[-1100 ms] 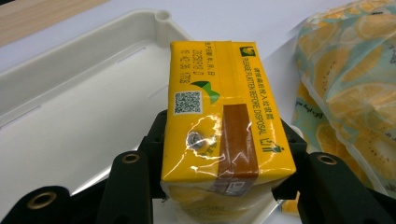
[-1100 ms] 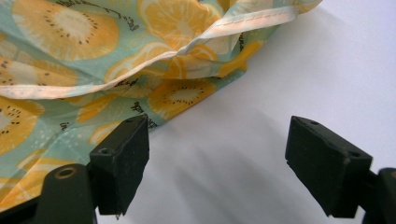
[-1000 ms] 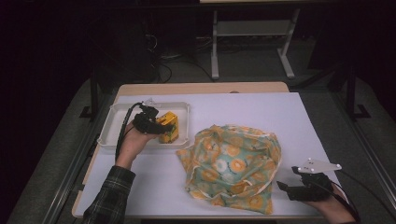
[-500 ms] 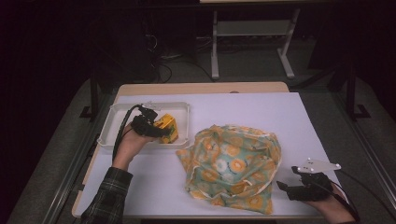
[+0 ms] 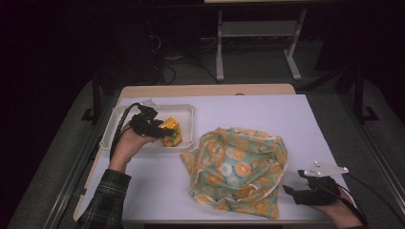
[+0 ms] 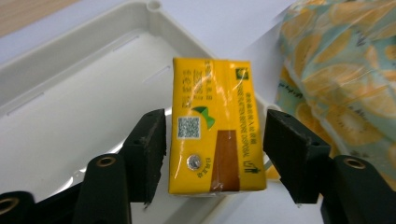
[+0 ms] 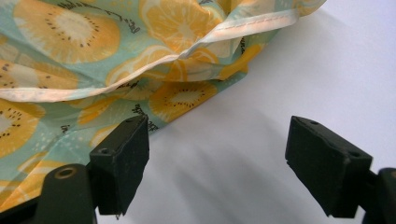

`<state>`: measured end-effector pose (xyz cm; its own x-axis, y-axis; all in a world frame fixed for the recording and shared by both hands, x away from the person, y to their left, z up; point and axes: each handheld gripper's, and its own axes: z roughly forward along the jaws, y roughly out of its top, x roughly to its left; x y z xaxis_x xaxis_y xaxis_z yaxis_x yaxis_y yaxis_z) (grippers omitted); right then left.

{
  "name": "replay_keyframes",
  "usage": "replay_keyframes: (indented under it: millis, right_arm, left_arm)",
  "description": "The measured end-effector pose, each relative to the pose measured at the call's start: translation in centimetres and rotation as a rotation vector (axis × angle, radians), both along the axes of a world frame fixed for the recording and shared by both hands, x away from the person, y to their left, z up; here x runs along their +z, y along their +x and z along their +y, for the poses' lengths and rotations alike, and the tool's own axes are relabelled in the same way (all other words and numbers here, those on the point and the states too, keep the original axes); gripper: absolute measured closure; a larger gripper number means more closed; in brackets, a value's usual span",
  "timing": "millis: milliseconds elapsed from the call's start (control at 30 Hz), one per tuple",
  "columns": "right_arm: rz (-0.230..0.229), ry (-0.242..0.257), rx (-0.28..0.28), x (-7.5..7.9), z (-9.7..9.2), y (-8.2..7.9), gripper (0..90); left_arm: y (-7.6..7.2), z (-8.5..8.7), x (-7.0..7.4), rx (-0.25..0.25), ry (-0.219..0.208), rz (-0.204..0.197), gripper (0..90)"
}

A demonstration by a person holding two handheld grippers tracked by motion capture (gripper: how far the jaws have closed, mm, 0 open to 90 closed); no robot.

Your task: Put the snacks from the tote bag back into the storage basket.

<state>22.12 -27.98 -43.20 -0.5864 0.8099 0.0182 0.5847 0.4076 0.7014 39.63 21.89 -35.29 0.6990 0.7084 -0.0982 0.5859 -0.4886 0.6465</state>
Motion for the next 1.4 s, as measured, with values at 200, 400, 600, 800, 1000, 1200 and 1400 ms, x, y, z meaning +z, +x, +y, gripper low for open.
replay_keyframes:
  millis: [200, 400, 600, 800, 1000, 1200, 1400]
  right_arm:
    - [0.001, 0.000, 0.000, 0.0, 0.0, 0.0, 21.0]
    - [0.003, 0.001, 0.002, 0.0, 0.0, 0.0, 21.0]
    - [0.004, 0.004, 0.007, 0.0, 0.0, 0.0, 21.0]
    - [0.005, 0.005, 0.007, -0.1, 0.0, 0.0, 21.0]
    - [0.007, 0.009, 0.008, -0.1, -0.1, 0.0, 21.0]
    - [0.006, 0.011, 0.008, -0.1, -0.2, 0.0, 21.0]
    - [0.006, 0.011, 0.008, -0.1, -0.2, 0.0, 21.0]
  left_arm:
    - [0.5, 0.5, 1.3, 0.001, -0.033, -0.013, 38.5]
    - [1.6, 0.5, 3.2, 0.003, -0.034, -0.027, 50.0]
    - [3.3, 0.4, 4.1, 0.019, -0.026, -0.035, 73.7]
    - [4.2, -0.1, 3.5, 0.026, 0.017, -0.022, 89.1]
    - [5.1, -0.6, 2.2, 0.042, 0.045, 0.007, 89.5]
    - [5.4, -1.3, 1.5, 0.035, 0.063, 0.023, 89.5]
    - [5.3, -1.6, 1.3, 0.025, 0.066, 0.027, 89.6]
